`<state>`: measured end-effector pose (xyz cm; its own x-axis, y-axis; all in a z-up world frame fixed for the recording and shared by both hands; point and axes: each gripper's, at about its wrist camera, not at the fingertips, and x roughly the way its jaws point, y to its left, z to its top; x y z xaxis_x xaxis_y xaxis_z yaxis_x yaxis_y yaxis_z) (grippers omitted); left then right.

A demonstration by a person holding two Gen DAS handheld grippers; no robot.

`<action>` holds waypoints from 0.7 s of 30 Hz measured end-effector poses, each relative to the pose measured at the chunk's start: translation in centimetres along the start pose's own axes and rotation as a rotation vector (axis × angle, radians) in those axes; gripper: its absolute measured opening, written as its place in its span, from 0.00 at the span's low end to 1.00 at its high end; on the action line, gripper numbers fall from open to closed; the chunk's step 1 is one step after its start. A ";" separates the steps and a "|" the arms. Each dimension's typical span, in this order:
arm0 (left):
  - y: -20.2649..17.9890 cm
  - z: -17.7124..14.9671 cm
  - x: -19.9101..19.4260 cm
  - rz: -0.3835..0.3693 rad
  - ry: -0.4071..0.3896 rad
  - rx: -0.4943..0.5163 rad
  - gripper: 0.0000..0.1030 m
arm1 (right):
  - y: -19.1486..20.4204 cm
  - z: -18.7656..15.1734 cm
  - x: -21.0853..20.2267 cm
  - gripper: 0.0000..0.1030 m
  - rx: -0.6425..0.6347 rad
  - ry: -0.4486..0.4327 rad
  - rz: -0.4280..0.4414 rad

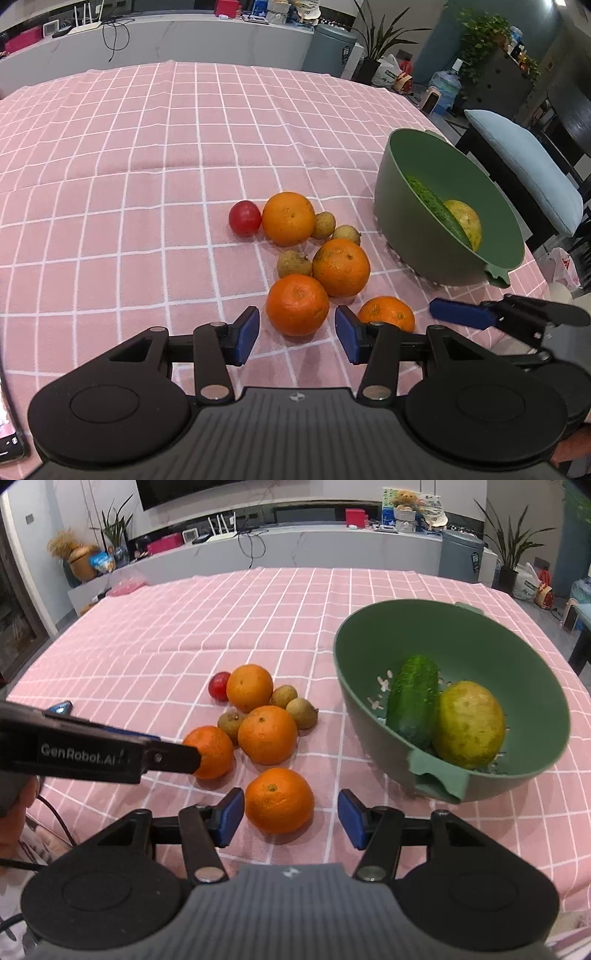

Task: Organize fruits
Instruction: 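Grasp an orange with the right gripper while the left gripper grasps another orange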

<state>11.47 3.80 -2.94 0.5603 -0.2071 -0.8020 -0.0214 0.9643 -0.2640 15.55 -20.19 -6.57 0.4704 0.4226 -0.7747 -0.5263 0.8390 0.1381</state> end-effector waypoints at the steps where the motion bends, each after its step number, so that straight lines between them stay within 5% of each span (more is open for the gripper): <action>1: 0.0 0.0 0.2 0.001 0.004 0.000 0.54 | 0.0 0.0 0.3 0.52 -0.002 0.004 -0.001; 15: 0.4 0.5 2.2 -0.004 0.031 -0.037 0.54 | 0.5 0.0 2.2 0.44 -0.029 0.046 0.035; 21: -0.1 0.6 2.5 -0.010 0.033 -0.005 0.47 | 0.4 -0.1 2.0 0.43 -0.030 0.046 0.039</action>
<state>13.38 3.26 -4.63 0.5332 -0.2218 -0.8164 -0.0204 0.9614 -0.2745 16.23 -19.08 -8.09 0.4162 0.4384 -0.7967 -0.5652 0.8110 0.1510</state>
